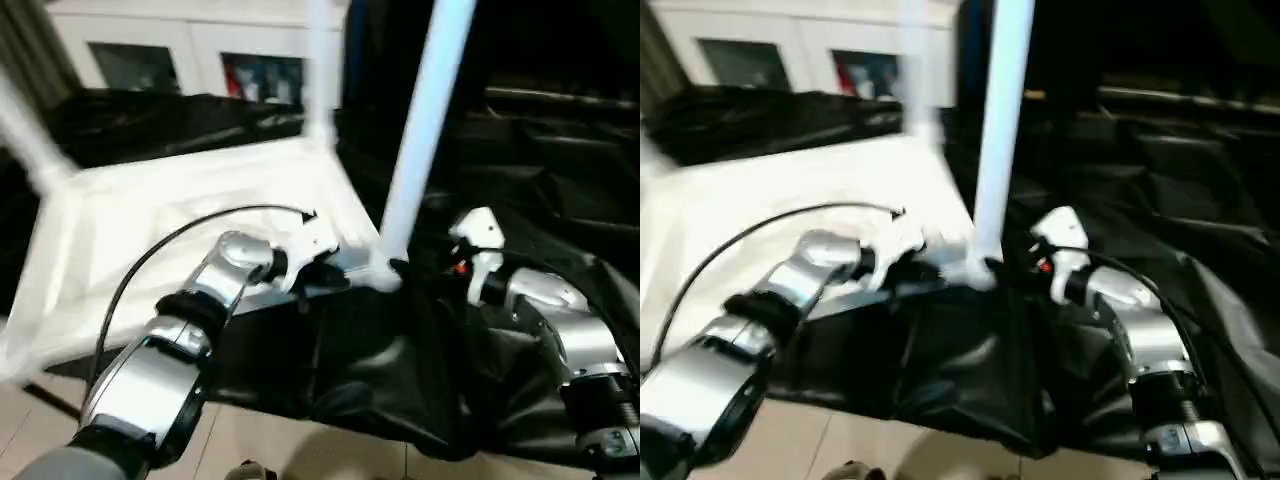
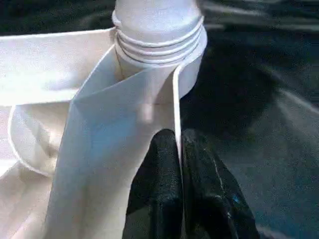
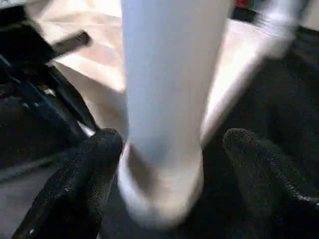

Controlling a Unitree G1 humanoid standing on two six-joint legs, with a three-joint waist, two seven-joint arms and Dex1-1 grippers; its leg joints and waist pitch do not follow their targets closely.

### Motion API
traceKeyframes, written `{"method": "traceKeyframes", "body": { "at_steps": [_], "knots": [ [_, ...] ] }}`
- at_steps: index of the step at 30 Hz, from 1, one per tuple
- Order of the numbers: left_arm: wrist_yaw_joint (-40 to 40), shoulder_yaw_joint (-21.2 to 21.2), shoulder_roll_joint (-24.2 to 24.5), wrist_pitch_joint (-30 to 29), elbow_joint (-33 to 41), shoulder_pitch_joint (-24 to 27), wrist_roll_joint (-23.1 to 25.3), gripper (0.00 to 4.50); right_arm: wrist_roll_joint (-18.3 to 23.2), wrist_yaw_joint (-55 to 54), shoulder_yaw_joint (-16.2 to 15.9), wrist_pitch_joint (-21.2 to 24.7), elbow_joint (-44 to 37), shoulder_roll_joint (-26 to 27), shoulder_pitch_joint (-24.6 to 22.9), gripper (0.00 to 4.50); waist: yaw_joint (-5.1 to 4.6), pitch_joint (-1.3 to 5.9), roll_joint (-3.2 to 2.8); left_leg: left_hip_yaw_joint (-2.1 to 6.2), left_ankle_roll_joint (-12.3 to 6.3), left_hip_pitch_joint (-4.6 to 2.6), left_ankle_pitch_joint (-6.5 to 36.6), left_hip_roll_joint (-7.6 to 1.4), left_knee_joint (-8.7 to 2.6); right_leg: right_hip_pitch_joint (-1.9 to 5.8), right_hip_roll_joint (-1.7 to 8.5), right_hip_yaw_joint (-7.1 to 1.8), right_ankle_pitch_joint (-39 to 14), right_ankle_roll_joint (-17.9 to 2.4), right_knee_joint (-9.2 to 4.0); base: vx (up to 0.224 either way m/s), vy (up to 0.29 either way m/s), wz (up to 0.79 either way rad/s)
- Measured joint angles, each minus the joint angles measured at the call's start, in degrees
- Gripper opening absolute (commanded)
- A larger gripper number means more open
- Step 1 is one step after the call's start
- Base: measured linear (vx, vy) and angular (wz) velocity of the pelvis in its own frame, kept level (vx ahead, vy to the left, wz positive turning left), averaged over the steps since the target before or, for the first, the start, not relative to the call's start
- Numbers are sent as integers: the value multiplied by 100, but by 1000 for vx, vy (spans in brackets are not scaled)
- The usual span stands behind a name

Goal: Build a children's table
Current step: Rotate leg to tighten

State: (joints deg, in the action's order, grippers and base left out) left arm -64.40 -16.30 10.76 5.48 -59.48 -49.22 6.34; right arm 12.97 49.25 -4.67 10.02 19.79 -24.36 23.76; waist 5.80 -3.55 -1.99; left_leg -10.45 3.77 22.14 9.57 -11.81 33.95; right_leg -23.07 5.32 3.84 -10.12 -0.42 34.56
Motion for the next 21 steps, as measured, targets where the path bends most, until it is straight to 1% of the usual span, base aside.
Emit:
{"method": "traceKeyframes", "body": {
  "at_steps": [2, 4, 6, 12, 18, 21],
  "knots": [
    [-185, -60, 8, -1, 97, 33, -2, 0, -7, 110, -78, 14, -84, -12, -12, 363, 39, 0, 1, -12, 0, 0, 0, 0, 0, 2, 5, -6, 1, -2, 0, 0, 0, 0],
    [-246, -66, 9, -1, 203, 95, -2, 0, -37, 283, -264, 21, -174, -115, -64, 363, 65, 0, 2, -16, 0, 0, 0, 1, 1, 4, 6, -8, 2, -3, -2, 0, 0, 0],
    [-329, -65, 11, 0, 253, 135, -12, 0, -139, 386, -388, 5, -174, -142, -124, 363, 71, 0, 2, -18, 0, 0, 0, 0, 1, 3, 6, -8, 1, -2, -4, 0, 0, 0],
    [-355, -66, 54, -19, 418, 218, -10, 0, -344, 429, -475, -100, -161, -201, -91, 363, 70, 0, 3, -18, 0, 0, 0, -2, 0, 1, 5, -6, 0, 1, -3, 0, 0, 0],
    [-370, -66, 65, -53, 496, 250, -10, 0, -380, 437, -480, -120, -88, -214, -80, 363, 70, -1, 3, -19, -1, 1, 0, -2, 0, 0, 5, -7, -2, 4, -4, 0, 0, 0],
    [-372, -65, 73, -81, 531, 264, -10, 0, -392, 431, -477, -146, 41, -211, -34, 325, 68, -1, 3, -20, -1, 2, 0, -2, 0, 0, 5, -7, -2, 4, -4, 0, 0, 0]
  ]
}}
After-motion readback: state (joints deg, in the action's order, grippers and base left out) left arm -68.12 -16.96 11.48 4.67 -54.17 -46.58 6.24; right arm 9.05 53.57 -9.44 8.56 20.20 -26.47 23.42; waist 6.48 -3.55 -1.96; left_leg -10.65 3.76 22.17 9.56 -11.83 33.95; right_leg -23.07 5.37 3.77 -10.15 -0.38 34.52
